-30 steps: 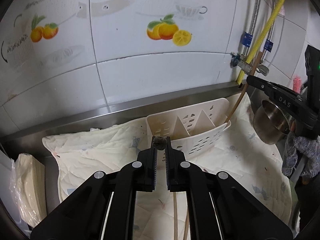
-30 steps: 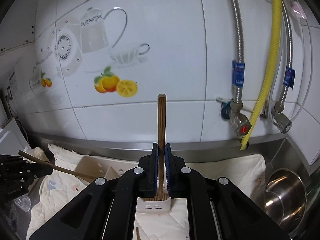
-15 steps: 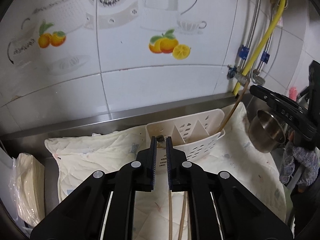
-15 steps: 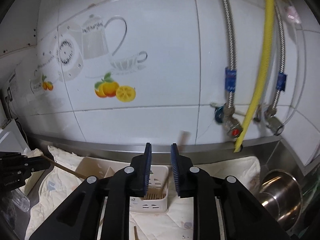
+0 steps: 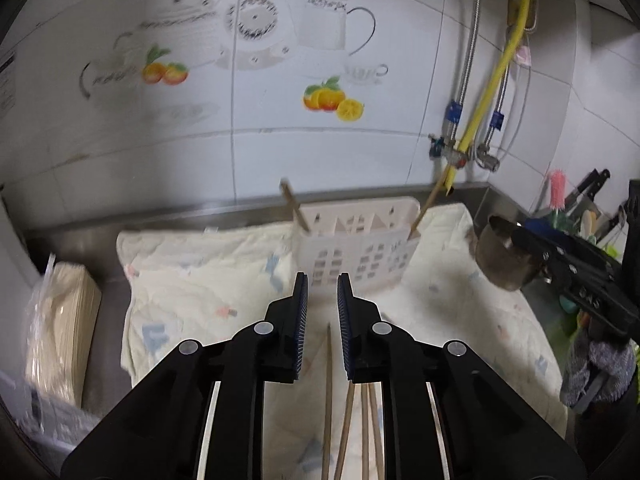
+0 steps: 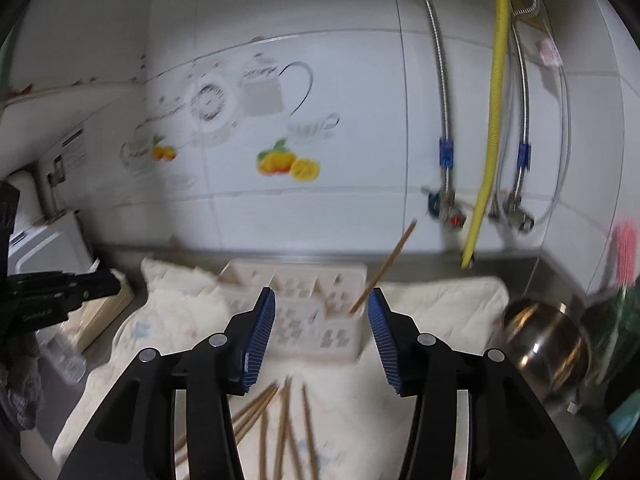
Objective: Organize utensils
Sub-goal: 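Withdraw both open grippers back over the remaining chopsticks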
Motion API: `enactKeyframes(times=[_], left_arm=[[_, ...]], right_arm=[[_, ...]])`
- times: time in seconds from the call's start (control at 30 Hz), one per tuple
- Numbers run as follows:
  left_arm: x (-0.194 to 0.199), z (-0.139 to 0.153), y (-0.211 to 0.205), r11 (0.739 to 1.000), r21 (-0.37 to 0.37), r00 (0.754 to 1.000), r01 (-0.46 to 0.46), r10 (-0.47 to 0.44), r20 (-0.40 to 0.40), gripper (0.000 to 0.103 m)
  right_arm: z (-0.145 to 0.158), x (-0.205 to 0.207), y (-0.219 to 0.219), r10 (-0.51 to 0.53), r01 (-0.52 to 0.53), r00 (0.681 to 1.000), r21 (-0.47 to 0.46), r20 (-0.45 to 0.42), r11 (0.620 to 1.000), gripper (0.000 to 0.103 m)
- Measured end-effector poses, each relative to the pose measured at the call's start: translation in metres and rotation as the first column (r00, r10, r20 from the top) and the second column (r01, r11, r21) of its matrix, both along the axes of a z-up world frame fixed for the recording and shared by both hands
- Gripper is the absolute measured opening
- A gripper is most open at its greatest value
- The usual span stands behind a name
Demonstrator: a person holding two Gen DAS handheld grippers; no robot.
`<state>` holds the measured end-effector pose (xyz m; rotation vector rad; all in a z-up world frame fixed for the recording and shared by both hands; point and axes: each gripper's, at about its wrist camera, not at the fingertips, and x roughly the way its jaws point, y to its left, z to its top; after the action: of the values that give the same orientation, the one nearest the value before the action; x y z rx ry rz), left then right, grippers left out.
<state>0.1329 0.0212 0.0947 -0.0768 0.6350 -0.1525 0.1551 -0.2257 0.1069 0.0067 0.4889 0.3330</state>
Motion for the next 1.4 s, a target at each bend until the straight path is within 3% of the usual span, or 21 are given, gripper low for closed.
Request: enactKeyframes(times=[0.13,0.3,0.57,0.7,0.9,1.4], left_arm=[[-0.025,-0.023,0.007,1.0,-0.008,1.0,-0.025,0.024,-0.014,0.015],[-0.05,-0.053,0.016,0.997,-0.001,0.997,-0.071,0.071,-0.042,0.015],[-0.075,-0.092,0.026,0.993,-0.016,0.989,-0.114,0.112,-0.099,0.015],[-0.081,-0.105,0.027,0.993,-0.02,0.986,-0.116,0.113,-0.124,0.015],[-0.085,-0.118,0.03,0.993,-0.017,0.982,-0.12,0.116,-0.151,0.015],[-0.085,-0.138,0.03,0.993,-0.027,0.974,-0.112,0.105,-0.201,0.015]], right_arm=[[-0.034,-0.03,0.001,0.023,-0.022,0.998,0.019,-0.06,1.0,0.047],[-0.077,-0.061,0.009,0.034,-0.038,0.992,-0.028,-0.124,0.999,0.045],[-0.143,-0.085,0.021,0.068,-0.086,0.961,-0.058,-0.269,0.995,0.027],[-0.167,-0.083,0.026,0.073,-0.098,0.942,-0.059,-0.327,0.993,0.023],[-0.181,-0.076,0.029,0.063,-0.089,0.93,-0.054,-0.363,0.995,0.016],[-0.194,-0.069,0.036,0.042,-0.089,0.918,-0.101,-0.394,0.991,0.014]])
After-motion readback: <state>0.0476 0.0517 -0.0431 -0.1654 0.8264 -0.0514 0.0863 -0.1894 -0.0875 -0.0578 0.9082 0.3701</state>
